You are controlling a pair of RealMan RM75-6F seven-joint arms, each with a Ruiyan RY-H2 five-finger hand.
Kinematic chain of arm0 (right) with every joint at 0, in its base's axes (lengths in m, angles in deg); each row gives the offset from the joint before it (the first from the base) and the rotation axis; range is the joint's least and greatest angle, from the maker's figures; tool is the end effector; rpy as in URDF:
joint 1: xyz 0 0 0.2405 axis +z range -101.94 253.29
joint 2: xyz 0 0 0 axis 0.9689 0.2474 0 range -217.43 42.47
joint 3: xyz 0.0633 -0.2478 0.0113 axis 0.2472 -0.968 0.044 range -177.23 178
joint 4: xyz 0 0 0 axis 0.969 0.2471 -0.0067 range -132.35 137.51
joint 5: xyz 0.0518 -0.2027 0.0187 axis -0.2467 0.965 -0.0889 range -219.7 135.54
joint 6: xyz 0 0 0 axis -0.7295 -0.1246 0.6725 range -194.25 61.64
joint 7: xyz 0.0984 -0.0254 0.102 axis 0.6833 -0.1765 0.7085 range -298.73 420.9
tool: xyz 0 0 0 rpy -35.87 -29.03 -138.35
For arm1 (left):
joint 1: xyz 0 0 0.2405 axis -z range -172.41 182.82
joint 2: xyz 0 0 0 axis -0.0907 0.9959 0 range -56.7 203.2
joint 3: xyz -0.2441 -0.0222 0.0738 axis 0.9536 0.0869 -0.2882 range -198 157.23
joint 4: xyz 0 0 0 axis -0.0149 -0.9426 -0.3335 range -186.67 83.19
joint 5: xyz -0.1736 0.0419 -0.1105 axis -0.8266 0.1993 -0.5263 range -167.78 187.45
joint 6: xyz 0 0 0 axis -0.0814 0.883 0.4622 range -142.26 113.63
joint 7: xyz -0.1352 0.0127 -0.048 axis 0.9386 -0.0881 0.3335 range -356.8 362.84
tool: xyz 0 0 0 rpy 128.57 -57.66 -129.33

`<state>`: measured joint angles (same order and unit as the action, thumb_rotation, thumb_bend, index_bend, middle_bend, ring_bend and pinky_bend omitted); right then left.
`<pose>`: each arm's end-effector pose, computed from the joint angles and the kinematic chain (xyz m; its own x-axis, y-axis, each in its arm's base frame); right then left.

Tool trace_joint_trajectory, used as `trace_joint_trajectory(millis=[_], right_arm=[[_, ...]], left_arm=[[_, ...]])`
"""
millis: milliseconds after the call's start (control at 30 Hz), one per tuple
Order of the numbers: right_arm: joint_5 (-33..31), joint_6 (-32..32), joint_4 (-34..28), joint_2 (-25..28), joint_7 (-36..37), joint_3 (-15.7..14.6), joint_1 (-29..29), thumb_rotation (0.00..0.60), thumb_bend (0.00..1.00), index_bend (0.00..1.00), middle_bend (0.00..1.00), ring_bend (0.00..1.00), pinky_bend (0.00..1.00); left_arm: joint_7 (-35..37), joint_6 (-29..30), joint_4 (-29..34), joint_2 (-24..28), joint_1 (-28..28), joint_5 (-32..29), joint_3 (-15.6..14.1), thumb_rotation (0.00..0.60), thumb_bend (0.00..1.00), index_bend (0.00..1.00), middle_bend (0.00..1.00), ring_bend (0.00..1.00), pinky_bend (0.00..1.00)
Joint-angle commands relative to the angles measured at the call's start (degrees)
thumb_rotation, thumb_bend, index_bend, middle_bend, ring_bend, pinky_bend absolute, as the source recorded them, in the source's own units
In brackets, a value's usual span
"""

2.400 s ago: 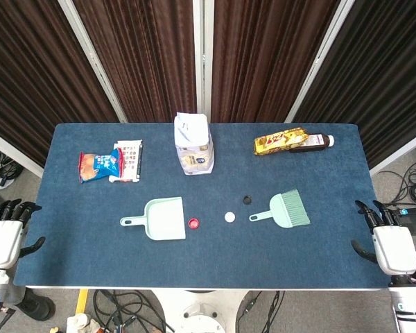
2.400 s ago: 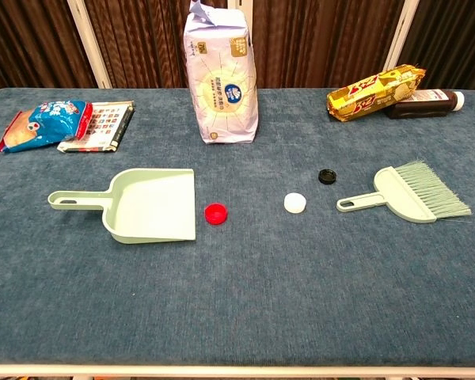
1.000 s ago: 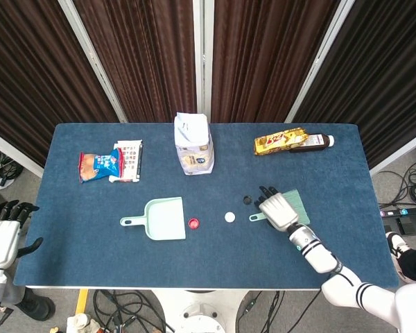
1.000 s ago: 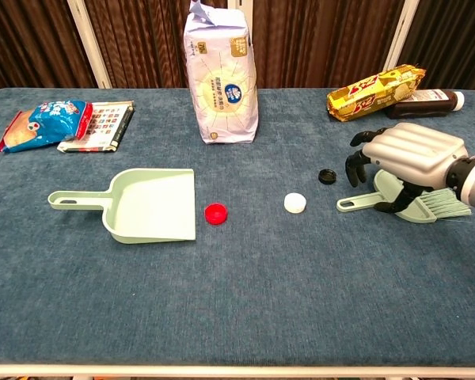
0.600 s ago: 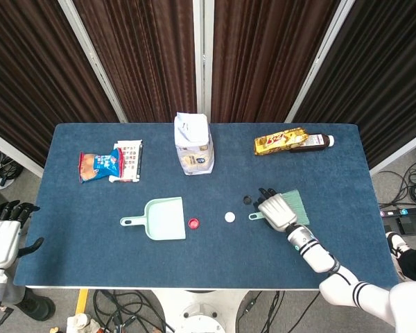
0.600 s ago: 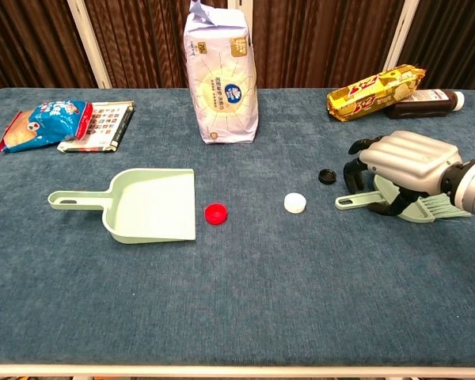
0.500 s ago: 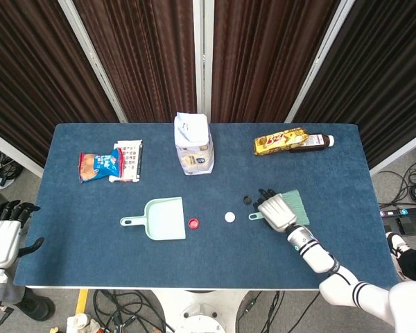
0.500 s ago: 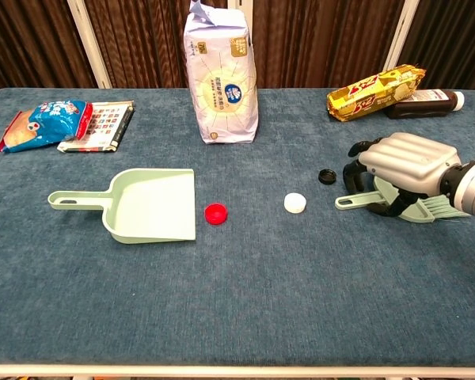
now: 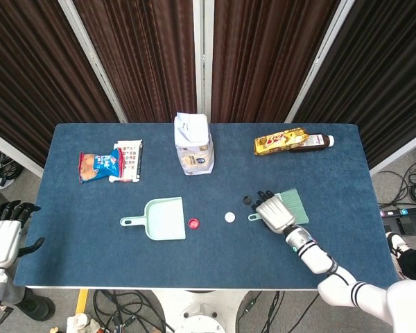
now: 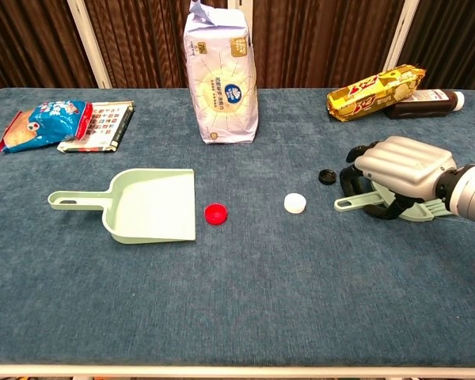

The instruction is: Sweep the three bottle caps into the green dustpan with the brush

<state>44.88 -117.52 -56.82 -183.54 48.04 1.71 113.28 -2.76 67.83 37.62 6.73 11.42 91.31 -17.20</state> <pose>-0.2330 -0.3283 -0.0546 0.7591 -0.1831 0.6247 -0.6032 -0.5587 0.5692 -0.3260 0.1901 0.1491 0.4855 0.0422 0.8732 0.8722 0.0457 -0.4871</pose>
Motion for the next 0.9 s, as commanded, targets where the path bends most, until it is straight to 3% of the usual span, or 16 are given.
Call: trace_joint_trajectory(millis=[33, 267, 467, 667, 900], right_arm=[[-0.27, -0.15, 0.12, -0.25, -0.32, -0.03, -0.08, 0.600, 0.28, 0.47, 0.45, 0.16, 0.24], [-0.61, -1.30, 0.51, -0.60, -0.32, 0.25, -0.22, 0.600, 0.33, 0.55, 0.50, 0.19, 0.24], [-0.95, -4.74, -4.48, 4.27, 0.78, 1.96, -0.76, 0.600, 0.38, 0.60, 0.52, 0.20, 0.24], [-3.01, -6.58, -13.00, 12.54, 1.90, 4.40, -1.48, 0.600, 0.39, 0.62, 0.53, 0.21, 0.24], [-6.83, -5.58, -20.37, 20.90, 2.96, 7.71, -1.01, 0.600, 0.39, 0.62, 0.53, 0.21, 0.24]], left_arm=[[0.35, 0.03, -0.33, -0.09, 0.03, 0.21, -0.04, 0.600, 0.17, 0.27, 0.23, 0.13, 0.14], [0.67, -0.90, -0.89, -0.22, 0.95, 0.73, 0.13, 0.600, 0.17, 0.27, 0.23, 0.13, 0.14], [1.63, -5.72, -0.73, 0.86, 5.10, 1.51, 1.39, 0.600, 0.16, 0.27, 0.23, 0.13, 0.14], [5.07, -16.99, -1.38, 0.33, 12.44, -0.85, 3.39, 0.600, 0.18, 0.32, 0.26, 0.14, 0.15], [1.12, -30.03, -5.33, -6.14, 21.49, -6.35, 4.98, 0.600, 0.21, 0.36, 0.31, 0.19, 0.21]])
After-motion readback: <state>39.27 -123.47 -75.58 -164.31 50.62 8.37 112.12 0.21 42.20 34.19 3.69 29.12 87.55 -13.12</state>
